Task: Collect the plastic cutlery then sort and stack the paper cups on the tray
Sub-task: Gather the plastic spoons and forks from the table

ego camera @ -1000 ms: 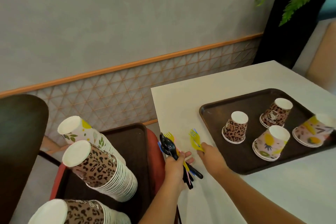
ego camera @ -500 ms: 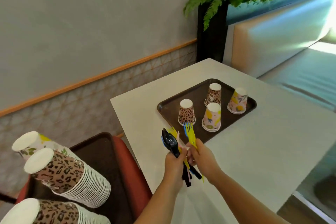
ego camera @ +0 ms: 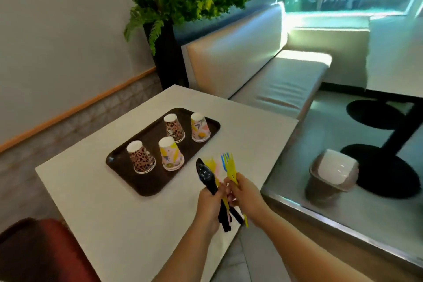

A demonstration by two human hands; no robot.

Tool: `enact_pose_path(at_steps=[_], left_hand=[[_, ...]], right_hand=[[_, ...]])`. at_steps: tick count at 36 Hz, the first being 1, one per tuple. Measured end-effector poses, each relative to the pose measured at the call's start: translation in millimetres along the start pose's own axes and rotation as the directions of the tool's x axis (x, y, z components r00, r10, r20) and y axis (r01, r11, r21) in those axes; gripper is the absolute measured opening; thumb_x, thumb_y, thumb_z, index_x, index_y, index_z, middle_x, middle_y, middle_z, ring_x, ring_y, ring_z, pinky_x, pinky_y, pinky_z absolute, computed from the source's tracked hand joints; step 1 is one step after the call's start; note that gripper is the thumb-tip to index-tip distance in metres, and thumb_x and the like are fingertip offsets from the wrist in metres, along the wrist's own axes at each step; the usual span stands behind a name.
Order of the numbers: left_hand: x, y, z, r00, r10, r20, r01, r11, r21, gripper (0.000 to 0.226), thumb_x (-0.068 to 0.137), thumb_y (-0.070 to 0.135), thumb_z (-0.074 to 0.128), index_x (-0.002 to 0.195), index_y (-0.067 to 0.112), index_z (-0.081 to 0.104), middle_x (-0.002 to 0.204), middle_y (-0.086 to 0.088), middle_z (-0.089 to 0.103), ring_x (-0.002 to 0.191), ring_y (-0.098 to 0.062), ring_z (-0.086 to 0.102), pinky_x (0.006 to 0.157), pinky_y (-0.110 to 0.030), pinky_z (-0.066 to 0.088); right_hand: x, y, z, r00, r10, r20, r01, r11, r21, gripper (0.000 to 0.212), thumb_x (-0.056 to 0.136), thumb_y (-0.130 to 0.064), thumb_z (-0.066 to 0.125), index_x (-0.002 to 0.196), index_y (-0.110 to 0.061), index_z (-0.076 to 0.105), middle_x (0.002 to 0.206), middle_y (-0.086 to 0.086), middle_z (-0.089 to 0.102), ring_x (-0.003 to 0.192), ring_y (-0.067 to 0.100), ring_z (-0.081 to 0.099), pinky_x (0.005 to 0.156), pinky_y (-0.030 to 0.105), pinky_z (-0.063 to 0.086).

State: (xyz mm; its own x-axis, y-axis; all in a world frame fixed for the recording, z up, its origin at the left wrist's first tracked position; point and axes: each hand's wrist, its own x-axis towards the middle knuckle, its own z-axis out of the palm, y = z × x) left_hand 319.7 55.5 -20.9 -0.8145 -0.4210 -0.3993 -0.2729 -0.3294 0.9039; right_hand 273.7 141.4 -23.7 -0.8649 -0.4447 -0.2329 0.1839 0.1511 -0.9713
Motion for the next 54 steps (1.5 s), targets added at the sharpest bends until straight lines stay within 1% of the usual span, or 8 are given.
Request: enact_pose_path(at_steps=[6, 14, 28, 43, 45, 48, 50, 54], left_hand=[[-4.8, -16.1, 90.0, 0.99, -0.042, 0.133, 0.046, 0.999, -0.028, 0.026, 0.094, 0.005, 0.05, 0.068, 0.003, 0.053, 0.046, -0.004, 0.052, 0.039, -0.016, 0.047, 0.043, -0.023, 0.042], [-3.5, -44.5, 183.8, 0.96, -0.083, 0.268, 0.072, 0.996, 0.05, 0.014, 0.094, 0.007, 0.051, 0.087, 0.002, 0.062, 0.052, -0.003, 0.054, 0.043, -0.012, 0.05, 0.044, -0.023, 0.044], [59.6, -71.3, 267.3, 0.891, -0.221, 0.397, 0.127, 0.96, 0.25, 0.021, 0.094, 0.001, 0.048, 0.076, -0.001, 0.059, 0.051, -0.006, 0.051, 0.04, -0.015, 0.047, 0.042, -0.022, 0.042], [193.0, -94.4, 329.1, 0.817, -0.352, 0.456, 0.014, 0.804, 0.595, 0.008, 0.091, 0.014, 0.059, 0.092, 0.007, 0.059, 0.098, -0.024, 0.07, 0.088, -0.033, 0.068, 0.089, -0.048, 0.053], [206.5, -105.1, 337.7, 0.815, -0.393, 0.426, 0.046, 0.777, 0.628, 0.006, 0.091, 0.012, 0.058, 0.087, 0.008, 0.057, 0.097, -0.025, 0.069, 0.076, -0.027, 0.066, 0.078, -0.04, 0.054], [220.2, -117.0, 352.8, 0.794, -0.451, 0.406, 0.105, 0.761, 0.64, 0.011, 0.093, 0.005, 0.052, 0.082, 0.006, 0.053, 0.062, -0.007, 0.067, 0.047, -0.013, 0.059, 0.051, -0.025, 0.05], [232.1, -130.3, 363.8, 0.765, -0.496, 0.41, 0.109, 0.728, 0.677, 0.014, 0.094, 0.002, 0.05, 0.081, 0.006, 0.053, 0.05, 0.001, 0.061, 0.041, -0.01, 0.054, 0.047, -0.022, 0.046], [255.4, -152.9, 386.8, 0.718, -0.556, 0.42, 0.085, 0.668, 0.739, 0.019, 0.094, -0.001, 0.047, 0.111, -0.005, 0.056, 0.043, 0.004, 0.055, 0.035, -0.008, 0.048, 0.041, -0.02, 0.041]], right_hand=[[-14.8, 7.3, -86.5, 0.993, 0.003, -0.119, 0.001, 0.999, 0.034, 0.015, 0.096, -0.001, 0.035, 0.089, -0.005, 0.048, 0.062, 0.003, 0.048, 0.037, 0.001, 0.043, 0.04, 0.016, 0.038], [-25.4, 33.1, -183.0, 0.97, 0.034, -0.241, -0.02, 0.998, 0.062, 0.024, 0.096, -0.001, 0.035, 0.081, -0.013, 0.05, 0.065, 0.004, 0.05, 0.047, 0.008, 0.046, 0.045, 0.02, 0.04], [6.7, 65.4, -262.2, 0.909, 0.154, -0.387, -0.096, 0.982, 0.165, 0.023, 0.095, 0.001, 0.036, 0.085, -0.013, 0.052, 0.065, 0.0, 0.052, 0.044, 0.002, 0.046, 0.046, 0.017, 0.04], [97.0, 93.5, -335.0, 0.803, 0.285, -0.523, -0.188, 0.954, 0.232, 0.021, 0.095, 0.001, 0.037, 0.097, -0.009, 0.056, 0.058, 0.002, 0.053, 0.036, -0.001, 0.046, 0.04, 0.012, 0.037], [106.3, 108.3, -342.9, 0.782, 0.315, -0.538, -0.214, 0.946, 0.242, 0.022, 0.094, 0.003, 0.038, 0.094, -0.009, 0.056, 0.054, 0.0, 0.051, 0.034, 0.0, 0.043, 0.037, 0.013, 0.034], [119.6, 131.5, -357.9, 0.764, 0.355, -0.539, -0.255, 0.933, 0.253, 0.022, 0.093, 0.005, 0.04, 0.093, -0.009, 0.057, 0.056, 0.0, 0.05, 0.032, 0.001, 0.04, 0.036, 0.012, 0.03], [129.3, 146.8, -371.0, 0.747, 0.371, -0.552, -0.284, 0.928, 0.24, 0.026, 0.092, 0.004, 0.042, 0.089, -0.016, 0.058, 0.06, 0.0, 0.052, 0.037, 0.0, 0.044, 0.039, 0.01, 0.03], [151.7, 180.5, -401.9, 0.726, 0.433, -0.534, -0.361, 0.901, 0.239, 0.028, 0.089, 0.004, 0.041, 0.099, -0.012, 0.062, 0.069, 0.003, 0.058, 0.052, 0.005, 0.048, 0.044, 0.012, 0.033]])
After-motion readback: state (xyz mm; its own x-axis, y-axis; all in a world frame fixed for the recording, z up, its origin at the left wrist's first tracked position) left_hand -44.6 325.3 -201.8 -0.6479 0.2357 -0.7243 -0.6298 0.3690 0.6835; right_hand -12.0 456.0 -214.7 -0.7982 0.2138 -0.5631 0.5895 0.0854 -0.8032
